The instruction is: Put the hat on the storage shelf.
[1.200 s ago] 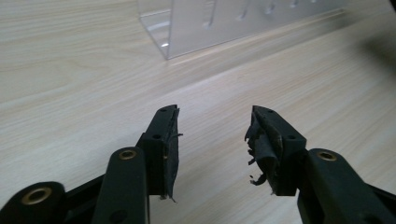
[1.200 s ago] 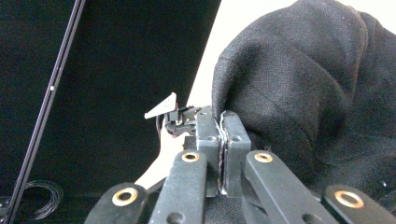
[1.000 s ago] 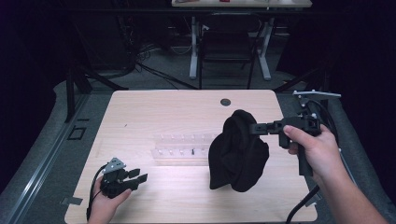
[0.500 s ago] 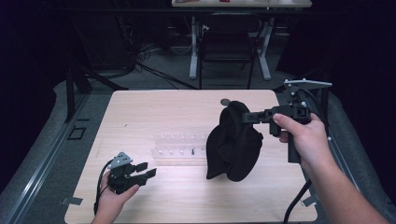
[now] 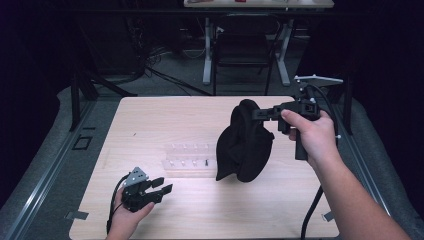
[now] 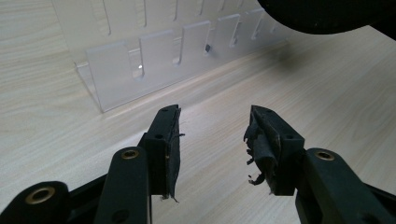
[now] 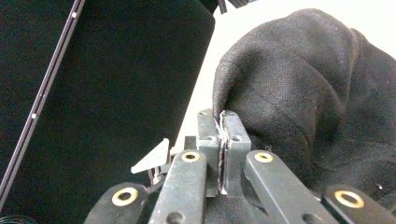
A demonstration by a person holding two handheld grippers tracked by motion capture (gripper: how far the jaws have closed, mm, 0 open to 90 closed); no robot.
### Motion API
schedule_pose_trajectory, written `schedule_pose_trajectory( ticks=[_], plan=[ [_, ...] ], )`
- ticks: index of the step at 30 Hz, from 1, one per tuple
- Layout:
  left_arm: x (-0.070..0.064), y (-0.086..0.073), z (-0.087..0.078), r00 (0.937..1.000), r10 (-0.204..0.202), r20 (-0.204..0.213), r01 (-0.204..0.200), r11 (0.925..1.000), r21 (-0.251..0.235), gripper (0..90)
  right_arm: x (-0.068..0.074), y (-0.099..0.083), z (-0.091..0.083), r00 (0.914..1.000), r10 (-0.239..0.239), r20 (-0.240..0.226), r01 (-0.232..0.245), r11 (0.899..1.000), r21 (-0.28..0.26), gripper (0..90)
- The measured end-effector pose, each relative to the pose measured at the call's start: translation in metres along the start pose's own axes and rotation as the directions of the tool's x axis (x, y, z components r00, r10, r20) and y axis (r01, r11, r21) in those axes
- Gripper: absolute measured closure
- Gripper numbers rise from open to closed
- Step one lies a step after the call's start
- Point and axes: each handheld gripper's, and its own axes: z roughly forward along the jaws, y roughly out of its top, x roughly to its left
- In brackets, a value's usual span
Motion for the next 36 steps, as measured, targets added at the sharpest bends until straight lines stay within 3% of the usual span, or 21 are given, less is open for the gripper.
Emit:
schedule_pose_trajectory(
  ticks=[4,8,18,23,29,36],
  plan=[
    [-0.005,0.003,0.002,0.9998,0.013,0.017,-0.013,0.9998,-0.012,53.9,-0.003,0.004,0.005,1.0000,0.004,0.002,-0.004,1.000,-0.014,88.6],
    [-0.016,0.011,0.007,0.9965,0.068,0.048,-0.068,0.9977,-0.008,54.0,-0.003,0.008,0.007,0.9999,0.013,0.001,-0.013,1.000,-0.024,88.6],
    [-0.054,0.044,0.027,0.9787,0.180,0.099,-0.177,0.9834,-0.042,54.5,0.002,0.010,0.008,1.0000,0.001,-0.001,-0.001,1.000,-0.031,88.6],
    [-0.064,0.054,0.037,0.9762,0.192,0.102,-0.187,0.9810,-0.052,54.3,0.002,0.012,0.009,1.0000,0.006,0.002,-0.006,0.999,-0.037,88.6],
    [-0.066,0.059,0.044,0.9793,0.176,0.099,-0.170,0.9831,-0.068,54.2,0.002,0.016,0.012,1.0000,0.008,0.003,-0.008,0.999,-0.042,88.6],
    [-0.066,0.064,0.051,0.9782,0.184,0.097,-0.178,0.9820,-0.062,54.6,0.001,0.022,0.015,0.9999,0.016,0.002,-0.016,0.998,-0.054,88.5]
  ],
)
